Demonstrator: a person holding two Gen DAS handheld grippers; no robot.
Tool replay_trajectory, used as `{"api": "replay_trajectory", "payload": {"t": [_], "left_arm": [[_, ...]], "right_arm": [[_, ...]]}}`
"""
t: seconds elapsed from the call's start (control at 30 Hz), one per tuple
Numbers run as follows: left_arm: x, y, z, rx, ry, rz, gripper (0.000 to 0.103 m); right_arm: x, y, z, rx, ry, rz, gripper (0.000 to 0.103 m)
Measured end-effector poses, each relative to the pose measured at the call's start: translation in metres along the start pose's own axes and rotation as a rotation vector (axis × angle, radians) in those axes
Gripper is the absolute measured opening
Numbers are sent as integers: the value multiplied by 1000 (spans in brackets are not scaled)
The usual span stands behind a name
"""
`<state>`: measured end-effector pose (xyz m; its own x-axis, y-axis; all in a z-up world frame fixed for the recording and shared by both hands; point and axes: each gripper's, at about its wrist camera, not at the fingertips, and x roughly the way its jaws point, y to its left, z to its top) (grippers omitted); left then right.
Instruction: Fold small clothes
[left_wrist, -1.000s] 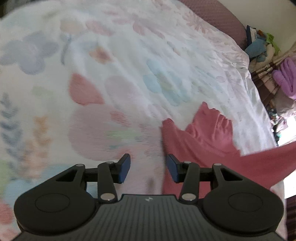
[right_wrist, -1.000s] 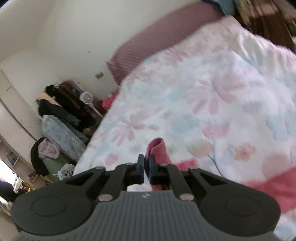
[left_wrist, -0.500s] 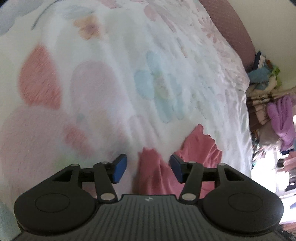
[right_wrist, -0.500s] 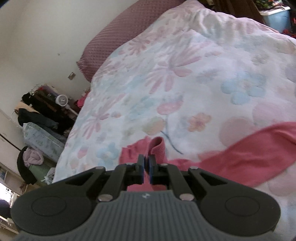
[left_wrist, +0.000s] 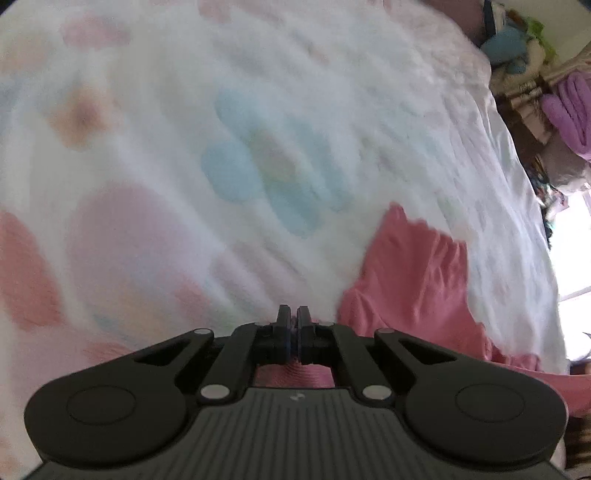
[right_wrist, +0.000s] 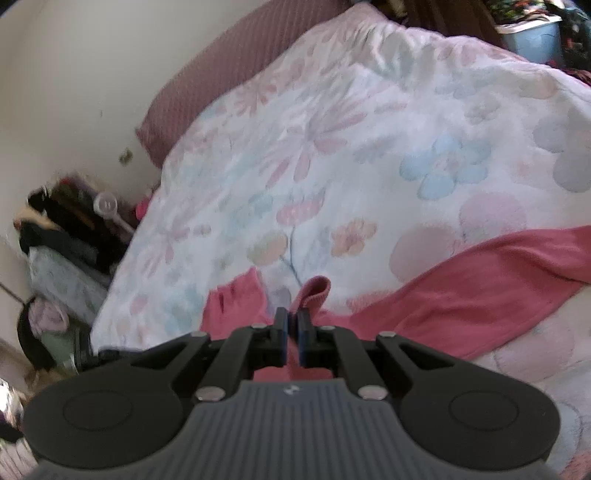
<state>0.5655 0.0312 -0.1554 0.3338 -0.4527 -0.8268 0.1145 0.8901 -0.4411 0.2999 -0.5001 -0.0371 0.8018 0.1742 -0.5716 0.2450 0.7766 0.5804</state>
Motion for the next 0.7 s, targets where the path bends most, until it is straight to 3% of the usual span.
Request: {"api": "replay_trajectory", "payload": {"t": [0.07,0.27,0.4,0.5,0.53,0.57,0.6,0.63,0.7], "left_arm": [[-12,9,1,-10,-48,22,2],[-2,10,0,7,-66,182,2],[6,9,1,8,-73,127,4],[5,10,2,-21,-84,151,7],[4,11,3,-20,-92,147,7],[3,12,2,-20,-92,148,7],[4,13,3,-23,-87,146,7],[4,13,3,-27,-80,140,7],[8,13,5,-31,-55,124,14]], "right_arm": [[-6,-11,2,41,-20,-10,0],[23,-43,-3,88,29,-169,0],[38,-68,-8,132,49,-235,0],[47,-75,-11,102,69,-235,2],[49,-76,-12,94,70,-213,5],[52,-78,-13,95,74,-191,21],[56,-78,-15,98,80,-174,47],[60,-78,-18,96,85,-165,51],[74,-76,-22,76,109,-159,50]]}}
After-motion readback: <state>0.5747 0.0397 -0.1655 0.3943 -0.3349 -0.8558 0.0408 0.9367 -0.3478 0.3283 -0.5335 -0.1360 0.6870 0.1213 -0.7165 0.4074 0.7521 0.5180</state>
